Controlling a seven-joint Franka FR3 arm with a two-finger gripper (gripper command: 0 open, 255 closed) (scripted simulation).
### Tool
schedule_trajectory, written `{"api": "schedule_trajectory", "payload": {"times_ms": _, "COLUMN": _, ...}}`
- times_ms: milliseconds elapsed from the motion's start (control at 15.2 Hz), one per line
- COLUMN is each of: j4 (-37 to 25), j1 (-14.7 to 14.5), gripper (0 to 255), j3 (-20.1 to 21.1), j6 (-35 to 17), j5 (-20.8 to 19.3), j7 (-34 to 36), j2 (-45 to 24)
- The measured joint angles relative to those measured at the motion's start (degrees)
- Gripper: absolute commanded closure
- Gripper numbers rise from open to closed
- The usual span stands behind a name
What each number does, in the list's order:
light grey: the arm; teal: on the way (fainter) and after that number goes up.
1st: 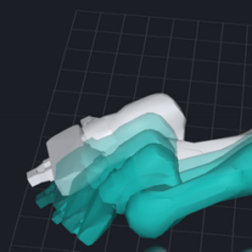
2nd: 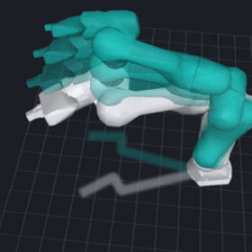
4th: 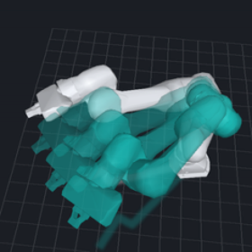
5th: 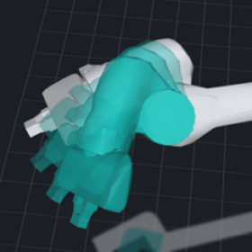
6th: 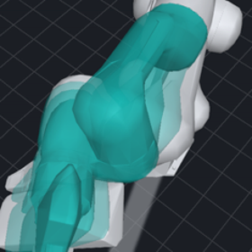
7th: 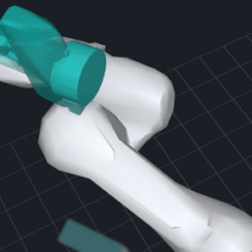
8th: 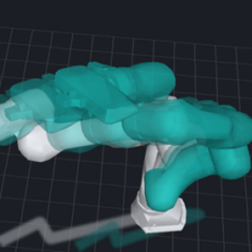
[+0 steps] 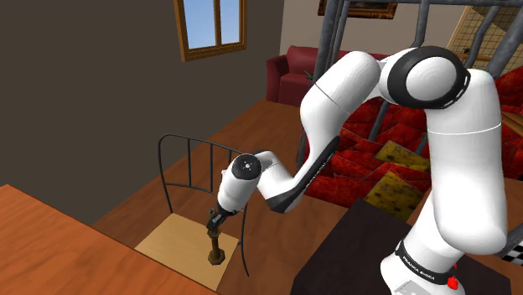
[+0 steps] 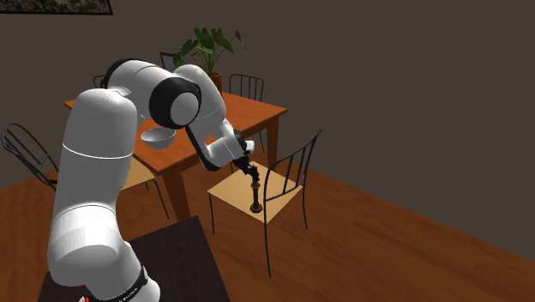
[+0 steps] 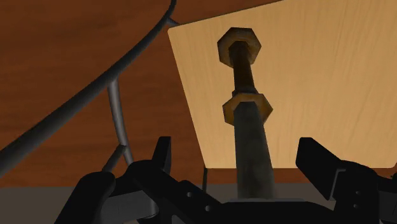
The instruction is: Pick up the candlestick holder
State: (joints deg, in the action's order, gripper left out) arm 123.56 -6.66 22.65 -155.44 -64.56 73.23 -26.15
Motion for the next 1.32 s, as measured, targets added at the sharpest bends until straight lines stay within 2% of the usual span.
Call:
{"api": "schedule_trajectory", "payload": {"times_ms": 264, "j4": -6.7, "j1": -4.2, "gripper": 0, "j3": -2.7, "j6": 1.0, "j5": -5.6, "j7": 3.8, "j2": -7.6}}
{"api": "schedule_trajectory", "payload": {"times_ms": 726, "j4": -9.5, "j1": -6.5, "gripper": 0, "j3": -5.5, "j6": -0.3, "j5": -11.0, "j7": 8.8, "j2": -12.5}}
{"api": "schedule_trajectory", "payload": {"times_ms": 792, "j4": -9.6, "j1": -6.7, "gripper": 255, "j3": -5.6, "j6": -0.4, "j5": -11.2, "j7": 9.1, "j2": -12.8}}
{"api": "schedule_trajectory", "payload": {"times_ms": 1320, "j4": -9.9, "j1": -6.8, "gripper": 255, "j3": -5.7, "j6": -0.5, "j5": -11.6, "j7": 9.4, "j2": -13.0}}
